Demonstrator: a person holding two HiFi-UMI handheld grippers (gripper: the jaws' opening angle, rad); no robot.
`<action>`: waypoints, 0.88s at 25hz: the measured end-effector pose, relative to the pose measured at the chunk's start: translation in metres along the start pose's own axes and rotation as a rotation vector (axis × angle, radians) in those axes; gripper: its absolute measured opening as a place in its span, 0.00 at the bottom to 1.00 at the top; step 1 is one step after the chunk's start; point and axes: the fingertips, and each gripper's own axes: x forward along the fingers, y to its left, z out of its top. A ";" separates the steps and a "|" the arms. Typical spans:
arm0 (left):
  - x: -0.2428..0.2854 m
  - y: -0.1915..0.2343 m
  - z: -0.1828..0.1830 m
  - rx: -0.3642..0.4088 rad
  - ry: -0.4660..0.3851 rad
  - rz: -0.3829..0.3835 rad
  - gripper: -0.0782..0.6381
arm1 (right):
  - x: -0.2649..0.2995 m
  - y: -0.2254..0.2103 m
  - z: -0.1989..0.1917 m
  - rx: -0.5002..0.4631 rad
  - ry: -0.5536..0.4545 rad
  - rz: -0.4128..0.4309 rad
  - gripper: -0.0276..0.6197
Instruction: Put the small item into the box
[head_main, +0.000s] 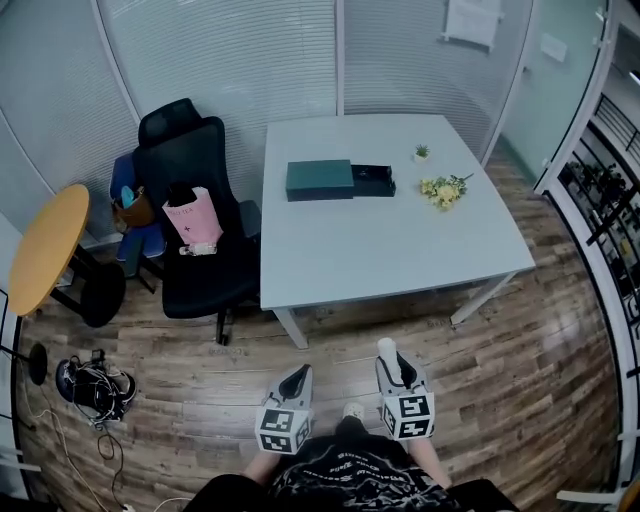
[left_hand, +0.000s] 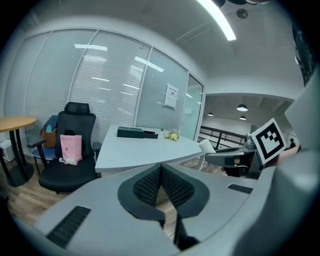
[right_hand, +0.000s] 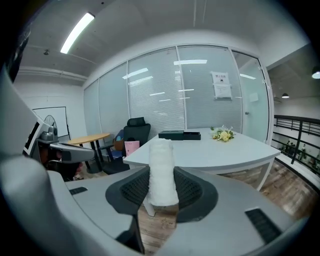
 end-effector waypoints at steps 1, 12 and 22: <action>0.008 -0.004 0.004 -0.003 -0.004 0.002 0.14 | 0.004 -0.009 0.005 -0.004 -0.004 0.004 0.27; 0.076 -0.037 0.021 -0.028 -0.015 0.045 0.14 | 0.045 -0.076 0.032 -0.030 -0.021 0.068 0.27; 0.111 -0.054 0.036 -0.014 -0.026 0.024 0.14 | 0.057 -0.101 0.040 0.001 -0.034 0.076 0.27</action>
